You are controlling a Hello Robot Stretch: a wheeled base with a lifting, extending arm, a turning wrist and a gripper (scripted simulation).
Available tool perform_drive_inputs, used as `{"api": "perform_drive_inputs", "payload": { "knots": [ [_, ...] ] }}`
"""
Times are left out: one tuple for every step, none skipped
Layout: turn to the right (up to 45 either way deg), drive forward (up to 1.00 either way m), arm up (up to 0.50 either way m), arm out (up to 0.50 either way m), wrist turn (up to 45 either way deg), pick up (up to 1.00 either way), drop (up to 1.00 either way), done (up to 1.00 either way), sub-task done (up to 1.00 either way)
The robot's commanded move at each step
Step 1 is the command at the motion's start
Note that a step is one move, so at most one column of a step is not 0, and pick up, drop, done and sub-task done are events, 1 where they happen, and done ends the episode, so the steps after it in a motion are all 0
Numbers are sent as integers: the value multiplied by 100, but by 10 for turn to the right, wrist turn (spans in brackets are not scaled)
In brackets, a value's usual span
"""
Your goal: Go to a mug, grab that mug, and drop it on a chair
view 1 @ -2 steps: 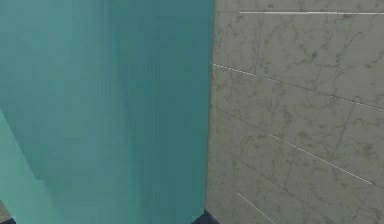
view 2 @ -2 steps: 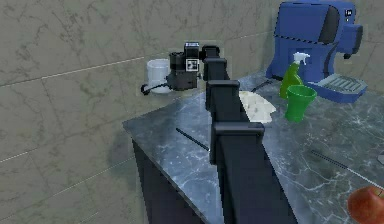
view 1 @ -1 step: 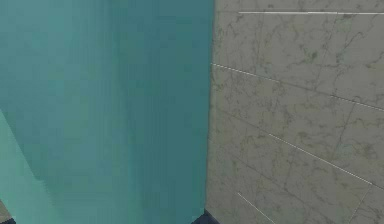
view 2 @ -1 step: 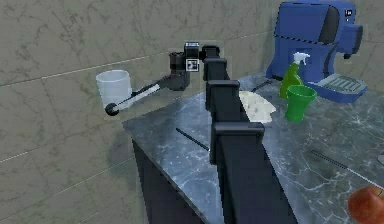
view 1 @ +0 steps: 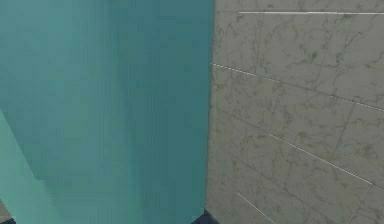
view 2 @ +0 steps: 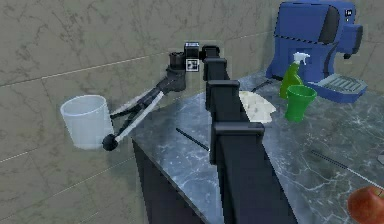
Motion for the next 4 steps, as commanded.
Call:
{"api": "perform_drive_inputs", "payload": {
  "knots": [
    [0,0,0,0,-120,0,0,0,0],
    [0,0,0,-40,0,0,0,0,0],
    [-450,0,0,0,0,0,0,0,0],
    [-450,0,0,0,0,0,0,0,0]
  ]
}}
